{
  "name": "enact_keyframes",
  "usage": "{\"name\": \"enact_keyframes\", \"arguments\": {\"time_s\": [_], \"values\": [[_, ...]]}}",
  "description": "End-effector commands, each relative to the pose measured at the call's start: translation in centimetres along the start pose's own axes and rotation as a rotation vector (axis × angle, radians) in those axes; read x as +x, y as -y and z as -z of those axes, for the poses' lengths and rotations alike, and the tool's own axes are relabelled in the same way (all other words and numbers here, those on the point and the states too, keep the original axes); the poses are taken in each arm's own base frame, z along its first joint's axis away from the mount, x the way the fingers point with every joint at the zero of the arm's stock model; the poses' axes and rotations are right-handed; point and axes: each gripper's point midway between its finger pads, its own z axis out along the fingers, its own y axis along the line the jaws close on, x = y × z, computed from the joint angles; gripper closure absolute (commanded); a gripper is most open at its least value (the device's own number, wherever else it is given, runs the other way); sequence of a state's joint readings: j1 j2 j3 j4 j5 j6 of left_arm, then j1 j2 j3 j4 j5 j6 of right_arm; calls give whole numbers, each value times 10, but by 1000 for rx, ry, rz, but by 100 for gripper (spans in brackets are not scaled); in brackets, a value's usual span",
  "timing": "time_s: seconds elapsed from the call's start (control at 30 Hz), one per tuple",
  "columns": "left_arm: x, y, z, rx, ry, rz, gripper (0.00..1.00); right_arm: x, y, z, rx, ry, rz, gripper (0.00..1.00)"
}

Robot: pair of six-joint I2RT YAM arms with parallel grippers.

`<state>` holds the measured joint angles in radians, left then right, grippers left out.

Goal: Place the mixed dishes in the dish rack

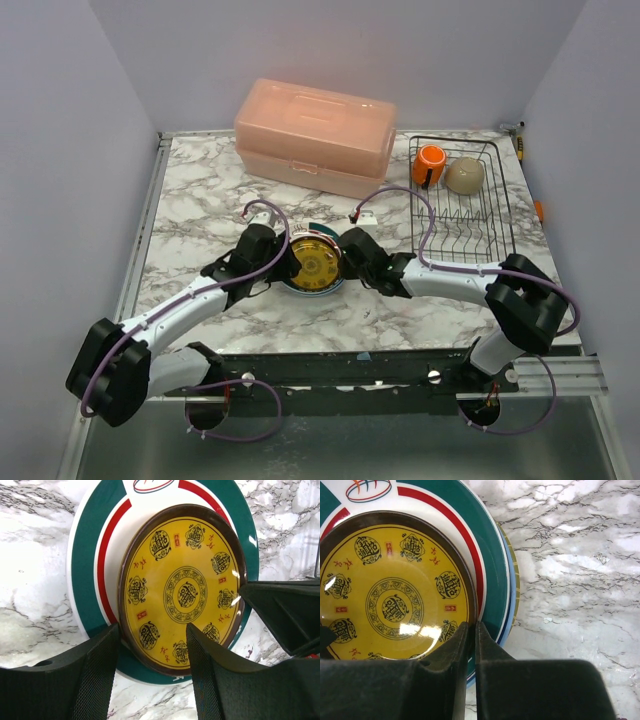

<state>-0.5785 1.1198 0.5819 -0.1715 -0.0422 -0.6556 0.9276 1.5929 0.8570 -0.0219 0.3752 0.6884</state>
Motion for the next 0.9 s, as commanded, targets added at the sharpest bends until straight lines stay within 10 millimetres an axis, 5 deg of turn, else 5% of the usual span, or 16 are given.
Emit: {"name": "enact_keyframes", "arguments": {"time_s": [0.0,0.23,0.5,0.87], "values": [[-2,2,-7,-19,-6,29,45,12,6,-5,15,-27,6,91],[3,5,-15,-38,-51,113,50,12,1,-7,0,-39,16,93],[-2,14,-6,-14,-57,124,97,4,4,-1,15,-32,90,91],[-24,28,36,-7,-54,147,100,-47,-9,53,-27,64,216,53]]}}
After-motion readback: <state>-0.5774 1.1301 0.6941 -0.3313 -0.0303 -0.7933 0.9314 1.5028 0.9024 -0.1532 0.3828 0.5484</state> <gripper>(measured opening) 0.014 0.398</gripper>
